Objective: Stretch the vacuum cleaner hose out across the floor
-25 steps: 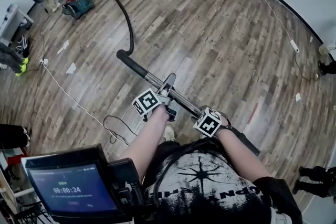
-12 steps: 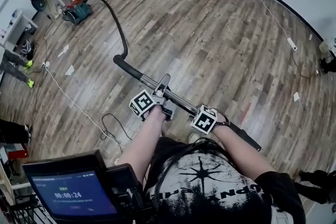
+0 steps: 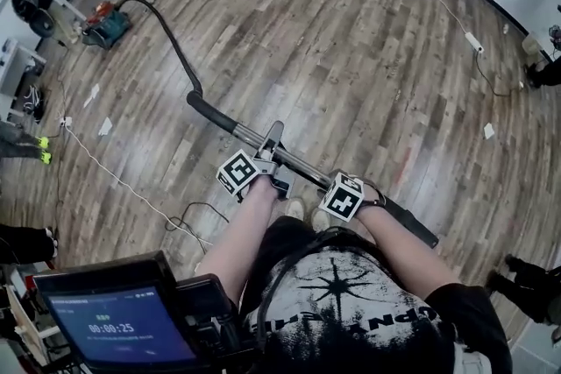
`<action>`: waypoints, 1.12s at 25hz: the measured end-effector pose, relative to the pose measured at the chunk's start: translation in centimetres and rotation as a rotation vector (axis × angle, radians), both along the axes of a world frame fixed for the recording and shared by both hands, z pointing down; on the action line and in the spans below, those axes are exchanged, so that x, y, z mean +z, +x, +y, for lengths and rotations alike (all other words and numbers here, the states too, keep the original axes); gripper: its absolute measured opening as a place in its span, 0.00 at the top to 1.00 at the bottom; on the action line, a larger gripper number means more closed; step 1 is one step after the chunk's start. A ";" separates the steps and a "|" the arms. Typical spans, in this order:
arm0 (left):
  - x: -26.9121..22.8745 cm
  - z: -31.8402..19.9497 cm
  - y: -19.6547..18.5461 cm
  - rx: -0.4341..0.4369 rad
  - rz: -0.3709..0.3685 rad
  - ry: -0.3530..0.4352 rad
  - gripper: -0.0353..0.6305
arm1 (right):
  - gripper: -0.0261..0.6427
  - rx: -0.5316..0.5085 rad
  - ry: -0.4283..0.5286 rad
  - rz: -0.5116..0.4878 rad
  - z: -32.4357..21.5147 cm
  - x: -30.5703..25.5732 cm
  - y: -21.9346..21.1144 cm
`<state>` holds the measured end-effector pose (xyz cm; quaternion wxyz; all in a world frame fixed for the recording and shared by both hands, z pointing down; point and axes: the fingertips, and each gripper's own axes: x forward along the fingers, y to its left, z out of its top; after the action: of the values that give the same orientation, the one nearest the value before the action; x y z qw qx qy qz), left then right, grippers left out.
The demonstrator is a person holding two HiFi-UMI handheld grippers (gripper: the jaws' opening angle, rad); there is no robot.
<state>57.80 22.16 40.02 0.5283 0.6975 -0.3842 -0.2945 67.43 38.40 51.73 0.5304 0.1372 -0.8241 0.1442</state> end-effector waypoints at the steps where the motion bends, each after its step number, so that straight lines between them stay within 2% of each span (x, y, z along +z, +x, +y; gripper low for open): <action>1: 0.0 0.2 0.6 0.011 0.003 -0.003 0.89 | 0.83 0.011 -0.001 0.004 0.3 0.0 0.5; 8: 2.6 -1.5 2.5 0.071 0.059 -0.054 0.89 | 0.81 0.088 0.033 0.071 -0.9 0.8 2.2; 13: 3.6 -2.2 5.4 0.109 0.152 -0.081 0.89 | 0.81 0.151 0.079 0.138 -1.7 1.8 4.2; 17: 5.0 -2.6 6.3 0.125 0.068 -0.102 0.89 | 0.82 0.179 0.095 0.143 -2.1 2.1 5.2; 23: 4.7 -3.2 8.3 0.121 0.040 -0.087 0.89 | 0.82 0.174 0.097 0.115 -3.0 1.9 7.0; 25: 5.0 -2.9 9.2 0.147 -0.019 -0.071 0.86 | 0.82 0.160 0.097 0.114 -3.0 2.1 7.8; 28: 5.7 -2.3 11.1 0.211 -0.142 -0.052 0.75 | 0.83 0.128 0.121 0.128 -3.7 2.4 9.6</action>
<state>68.86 19.87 45.69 0.5458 0.7391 -0.3527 -0.1772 77.00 34.69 54.10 0.5625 0.2305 -0.7851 0.1187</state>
